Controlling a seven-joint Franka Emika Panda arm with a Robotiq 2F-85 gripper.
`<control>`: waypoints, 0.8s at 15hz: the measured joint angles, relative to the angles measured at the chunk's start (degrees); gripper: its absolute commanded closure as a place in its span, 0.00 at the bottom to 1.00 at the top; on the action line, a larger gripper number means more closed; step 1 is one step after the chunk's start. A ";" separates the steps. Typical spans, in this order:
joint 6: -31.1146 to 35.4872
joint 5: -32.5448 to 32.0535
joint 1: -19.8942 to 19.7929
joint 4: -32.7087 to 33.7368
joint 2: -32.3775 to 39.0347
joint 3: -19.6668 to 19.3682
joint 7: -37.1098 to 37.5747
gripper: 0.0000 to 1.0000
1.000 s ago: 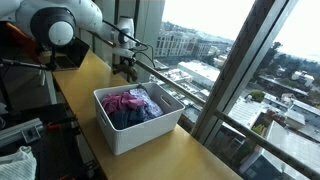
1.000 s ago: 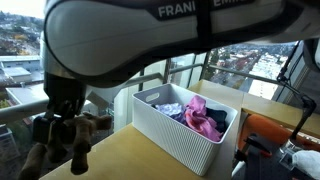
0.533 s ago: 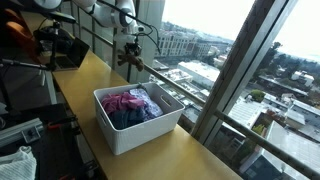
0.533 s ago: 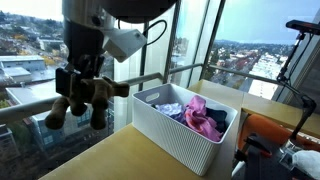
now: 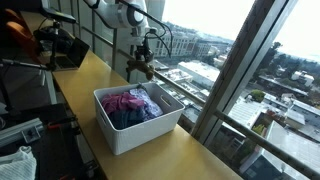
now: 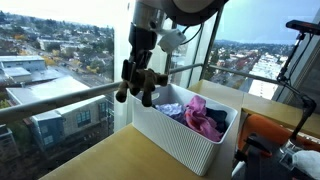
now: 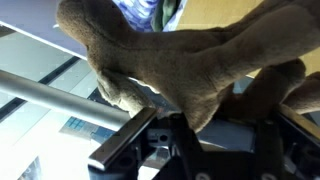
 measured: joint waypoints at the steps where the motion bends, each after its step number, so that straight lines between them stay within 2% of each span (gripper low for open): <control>1: 1.21 0.00 -1.05 -2.99 -1.66 -0.50 0.22 1.00; 7: 10.68 0.13 -8.71 -22.05 -10.57 -2.15 0.12 1.00; 12: 24.38 0.16 -13.78 -38.27 -11.21 -3.31 -1.24 1.00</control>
